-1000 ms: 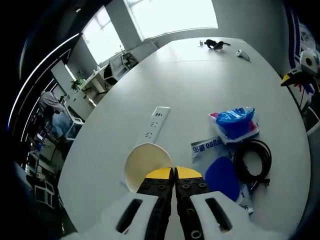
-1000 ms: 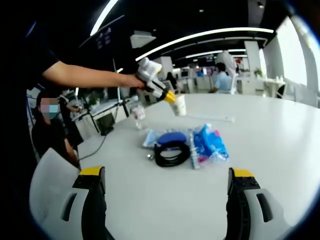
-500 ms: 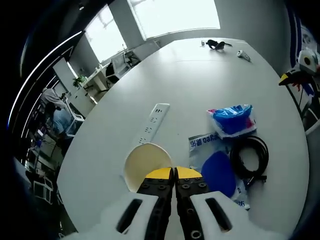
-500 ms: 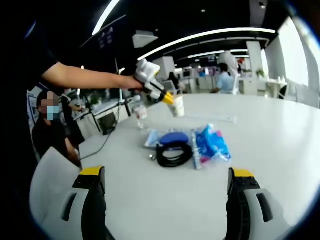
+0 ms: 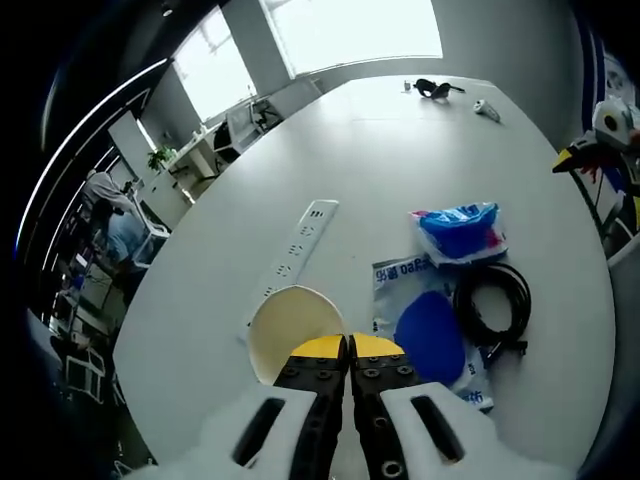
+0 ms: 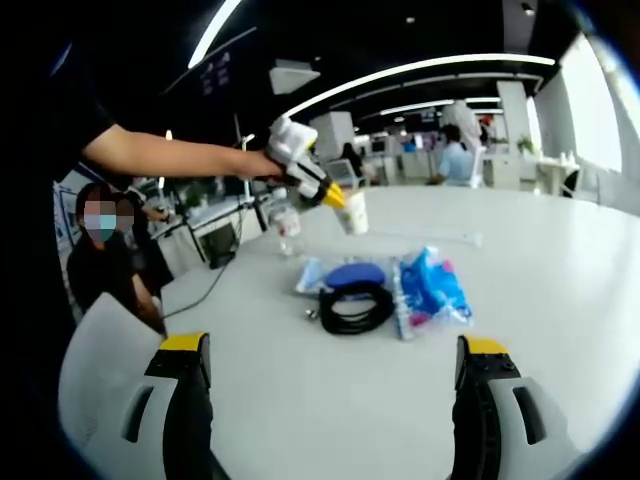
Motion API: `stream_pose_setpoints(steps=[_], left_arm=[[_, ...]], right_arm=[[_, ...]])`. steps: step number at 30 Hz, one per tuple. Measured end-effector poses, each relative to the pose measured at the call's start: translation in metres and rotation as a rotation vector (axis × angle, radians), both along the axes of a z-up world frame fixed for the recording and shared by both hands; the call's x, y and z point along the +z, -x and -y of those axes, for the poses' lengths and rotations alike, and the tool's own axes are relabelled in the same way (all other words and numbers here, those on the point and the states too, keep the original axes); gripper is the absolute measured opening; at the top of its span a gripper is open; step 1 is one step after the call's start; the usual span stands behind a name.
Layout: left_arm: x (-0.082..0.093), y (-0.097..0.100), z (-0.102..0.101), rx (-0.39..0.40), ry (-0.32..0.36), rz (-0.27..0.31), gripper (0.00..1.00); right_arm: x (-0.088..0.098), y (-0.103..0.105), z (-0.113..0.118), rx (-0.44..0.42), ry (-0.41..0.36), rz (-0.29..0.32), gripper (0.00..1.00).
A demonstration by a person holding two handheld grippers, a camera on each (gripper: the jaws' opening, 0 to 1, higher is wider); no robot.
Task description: Arrange the tabletop items into an orderly group along one side of the table until the central work area is clear of visible clutter.
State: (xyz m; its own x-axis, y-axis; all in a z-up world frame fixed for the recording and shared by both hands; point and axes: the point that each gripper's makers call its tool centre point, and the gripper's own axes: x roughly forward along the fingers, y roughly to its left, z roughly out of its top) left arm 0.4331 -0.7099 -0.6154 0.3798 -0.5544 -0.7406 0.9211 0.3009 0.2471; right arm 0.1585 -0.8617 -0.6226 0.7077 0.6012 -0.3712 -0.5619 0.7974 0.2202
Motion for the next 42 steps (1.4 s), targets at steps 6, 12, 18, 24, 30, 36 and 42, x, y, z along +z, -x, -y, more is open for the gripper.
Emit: stream_pose_setpoints(steps=[6,12,18,24,30,36,42], left_arm=[[0.001,0.001,-0.008,0.011,0.001,0.002,0.0],[0.002,0.003,-0.015,0.024,0.001,0.001,0.0],[-0.002,0.005,-0.021,0.028,-0.006,-0.001,0.0],[-0.005,0.005,-0.025,0.037,-0.01,-0.001,0.0],[-0.009,0.008,-0.029,0.037,-0.012,-0.002,0.0],[-0.01,0.009,-0.031,0.046,-0.007,-0.004,0.0],[-0.013,0.01,-0.035,0.056,-0.009,0.0,0.0]], right_arm=[[-0.001,-0.002,-0.005,0.007,-0.004,0.0,1.0],[0.0,-0.005,-0.01,0.02,-0.009,0.002,1.0],[0.0,-0.008,-0.012,0.026,-0.012,0.003,1.0],[0.0,-0.011,-0.012,0.026,-0.01,0.005,1.0],[-0.001,-0.013,-0.012,0.03,-0.012,0.001,1.0],[-0.004,-0.014,-0.014,0.034,-0.013,-0.004,1.0],[-0.003,-0.014,-0.016,0.039,-0.011,-0.004,1.0]])
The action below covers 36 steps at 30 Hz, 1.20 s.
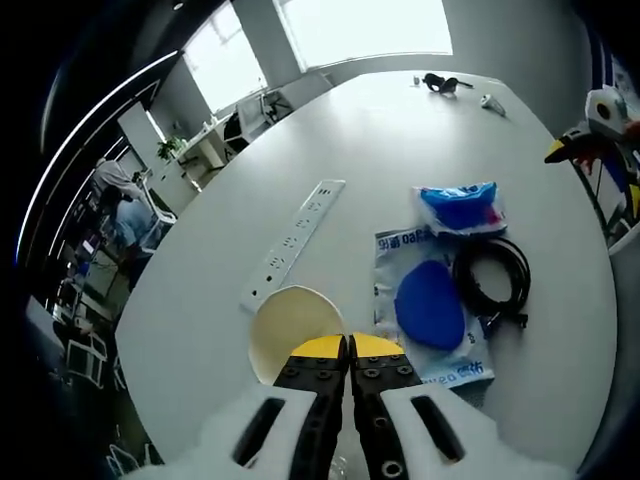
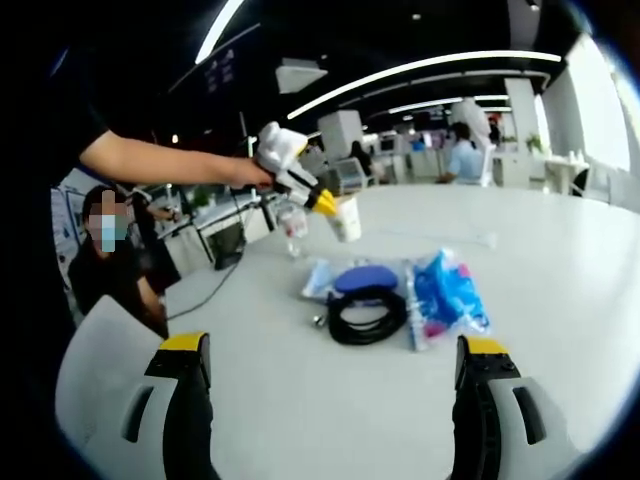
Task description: Arrange the tabletop items into an orderly group along one side of the table until the central work area is clear of visible clutter.
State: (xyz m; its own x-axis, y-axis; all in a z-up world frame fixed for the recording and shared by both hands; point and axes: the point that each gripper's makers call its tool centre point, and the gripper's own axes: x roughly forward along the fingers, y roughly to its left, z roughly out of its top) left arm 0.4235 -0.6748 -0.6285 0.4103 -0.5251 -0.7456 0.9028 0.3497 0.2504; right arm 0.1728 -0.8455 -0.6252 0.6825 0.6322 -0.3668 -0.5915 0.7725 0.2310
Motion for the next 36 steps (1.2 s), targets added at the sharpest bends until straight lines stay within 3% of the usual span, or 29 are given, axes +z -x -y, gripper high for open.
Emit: stream_pose_setpoints(steps=[29,36], left_arm=[[-0.026,0.02,-0.027,0.024,-0.048,-0.013,0.0],[-0.036,0.023,-0.034,0.004,-0.092,0.003,0.0]], right_arm=[[0.0,0.0,0.0,-0.01,0.006,-0.004,1.0],[-0.001,0.003,-0.001,-0.009,0.012,-0.008,1.0]])
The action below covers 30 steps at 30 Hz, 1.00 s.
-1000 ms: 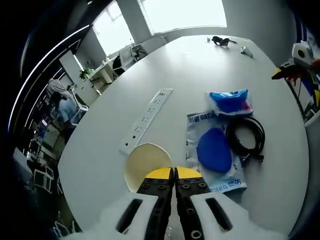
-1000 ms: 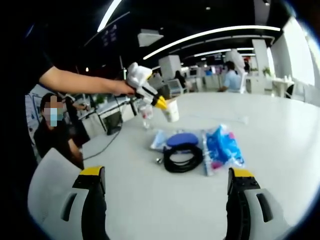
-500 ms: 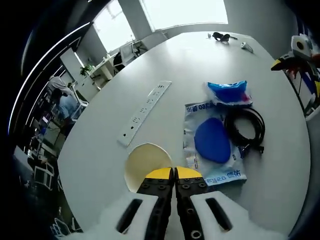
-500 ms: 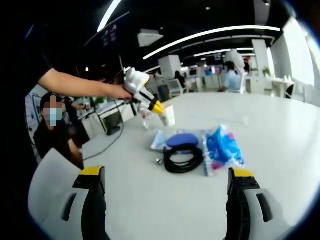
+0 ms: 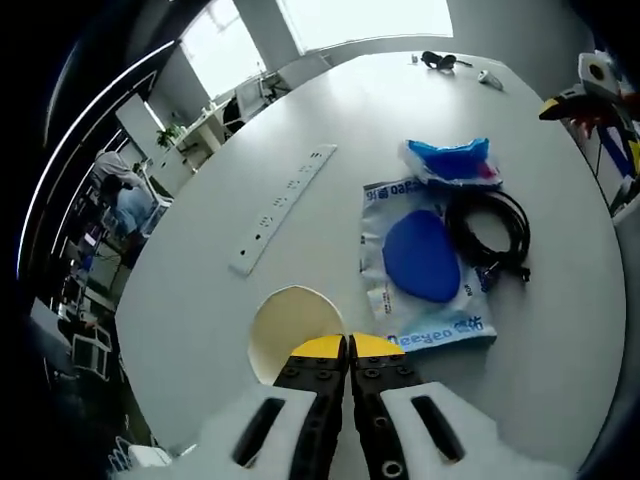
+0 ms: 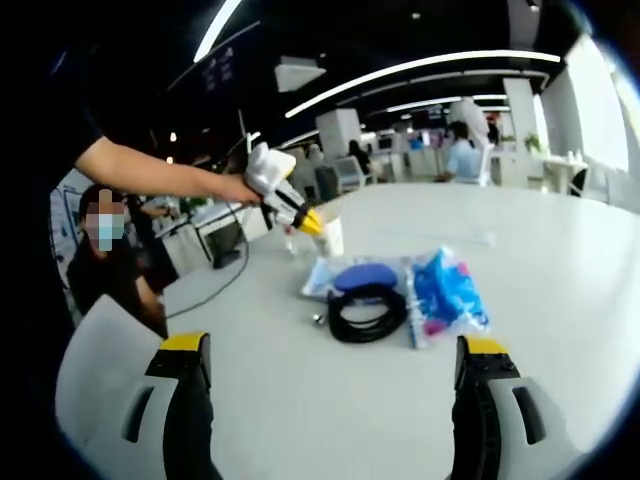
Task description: Arrange the tabletop items into an orderly group along one side of the table until the central work area is clear of visible clutter.
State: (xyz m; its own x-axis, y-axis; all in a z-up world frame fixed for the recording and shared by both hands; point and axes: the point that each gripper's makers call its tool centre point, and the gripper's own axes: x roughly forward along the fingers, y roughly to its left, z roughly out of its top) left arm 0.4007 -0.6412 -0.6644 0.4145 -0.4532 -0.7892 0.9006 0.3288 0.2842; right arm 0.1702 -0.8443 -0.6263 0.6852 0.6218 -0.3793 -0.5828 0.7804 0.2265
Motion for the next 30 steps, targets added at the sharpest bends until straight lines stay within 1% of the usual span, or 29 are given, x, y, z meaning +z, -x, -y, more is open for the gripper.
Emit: stream_pose_setpoints(steps=[6,8,10,15,17,20,21,22,24,26,28,30], left_arm=[[-0.006,0.003,-0.003,0.012,-0.003,-0.016,0.0],[-0.009,0.004,-0.004,0.009,-0.013,-0.012,0.0],[-0.008,0.004,-0.003,0.014,-0.004,-0.01,0.0],[-0.008,0.005,-0.005,0.01,-0.02,-0.007,0.0],[-0.007,0.006,-0.007,0.02,-0.012,-0.008,0.0],[-0.008,0.009,-0.007,0.013,-0.003,-0.013,0.0],[-0.008,0.008,-0.007,0.002,-0.009,0.006,0.0],[-0.008,0.008,-0.007,-0.002,-0.01,0.01,0.0],[-0.01,0.01,-0.007,0.006,-0.011,-0.012,0.0],[-0.01,0.008,-0.008,0.0,-0.024,0.008,0.0],[-0.012,0.01,-0.01,0.013,-0.023,-0.008,0.0],[-0.012,0.01,-0.009,0.009,-0.023,0.0,0.0]], right_arm=[[0.001,0.001,0.001,-0.002,0.001,0.002,1.0],[0.001,0.002,0.002,-0.006,-0.001,0.002,1.0],[0.001,0.002,0.002,-0.007,-0.001,0.003,1.0],[0.002,0.002,0.003,-0.009,-0.001,0.004,1.0],[0.002,0.003,0.003,-0.01,-0.002,0.003,1.0],[0.001,0.003,0.002,-0.008,-0.002,0.001,1.0],[0.001,0.003,0.001,-0.007,-0.001,0.001,1.0],[0.001,0.003,0.001,-0.006,-0.001,0.001,1.0],[0.001,0.003,0.0,-0.006,-0.003,0.001,1.0],[0.002,0.004,0.0,-0.005,-0.002,0.002,1.0],[0.002,0.004,0.0,-0.004,-0.003,0.003,1.0],[0.002,0.004,0.0,-0.006,-0.003,0.004,1.0]])
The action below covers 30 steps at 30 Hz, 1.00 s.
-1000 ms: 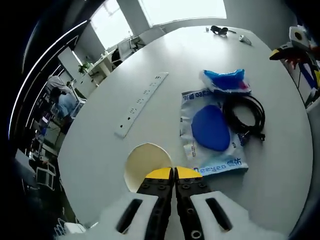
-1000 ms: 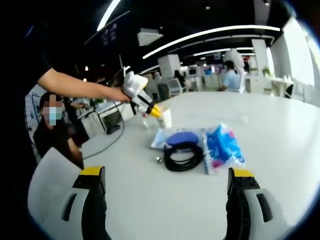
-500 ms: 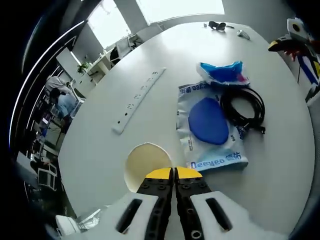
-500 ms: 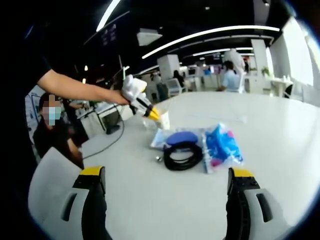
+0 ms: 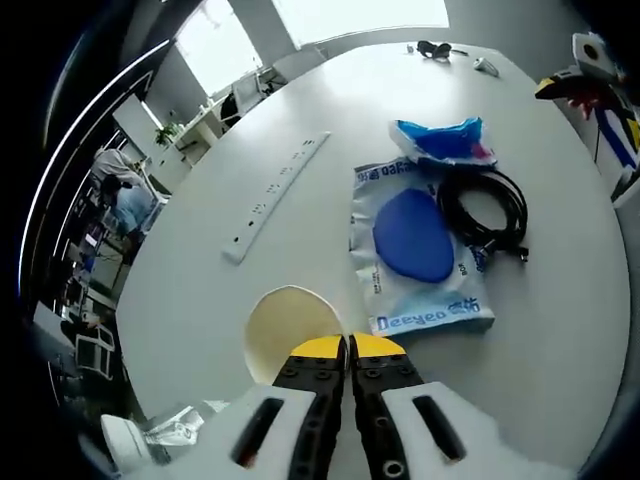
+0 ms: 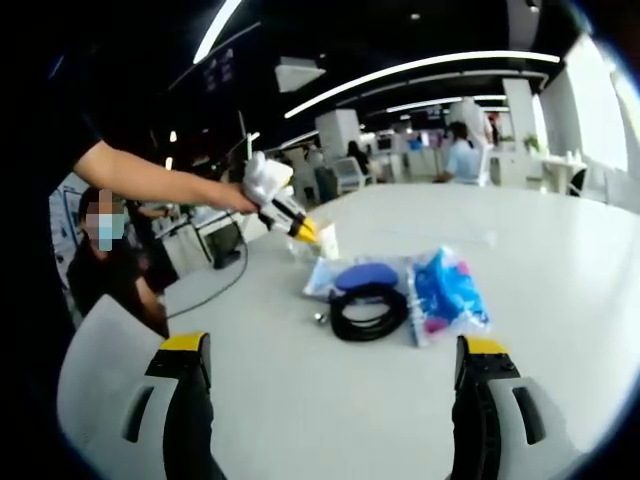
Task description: Arrange the tabletop items into an orderly group along one side of the table until the central work area is clear of visible clutter.
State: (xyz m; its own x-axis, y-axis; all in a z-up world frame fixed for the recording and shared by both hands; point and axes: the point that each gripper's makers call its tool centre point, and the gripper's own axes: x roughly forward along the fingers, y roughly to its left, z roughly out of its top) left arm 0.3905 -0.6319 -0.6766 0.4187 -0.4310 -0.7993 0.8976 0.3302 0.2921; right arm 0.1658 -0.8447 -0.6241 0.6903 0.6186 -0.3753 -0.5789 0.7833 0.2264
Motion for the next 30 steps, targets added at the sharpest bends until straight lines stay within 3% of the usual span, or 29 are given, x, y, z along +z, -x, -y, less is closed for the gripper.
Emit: stream_pose_setpoints(steps=[5,16,30], left_arm=[[0.001,-0.004,0.0,-0.015,-0.017,0.035,0.01],[0.005,-0.004,-0.002,0.013,0.004,0.028,0.09],[0.024,-0.001,-0.002,0.079,0.081,0.085,0.35]], right_arm=[[0.0,0.001,0.002,-0.005,0.0,-0.002,1.0],[0.002,0.0,0.001,-0.01,-0.007,0.002,1.0],[0.005,-0.003,-0.001,-0.005,-0.015,0.011,1.0]])
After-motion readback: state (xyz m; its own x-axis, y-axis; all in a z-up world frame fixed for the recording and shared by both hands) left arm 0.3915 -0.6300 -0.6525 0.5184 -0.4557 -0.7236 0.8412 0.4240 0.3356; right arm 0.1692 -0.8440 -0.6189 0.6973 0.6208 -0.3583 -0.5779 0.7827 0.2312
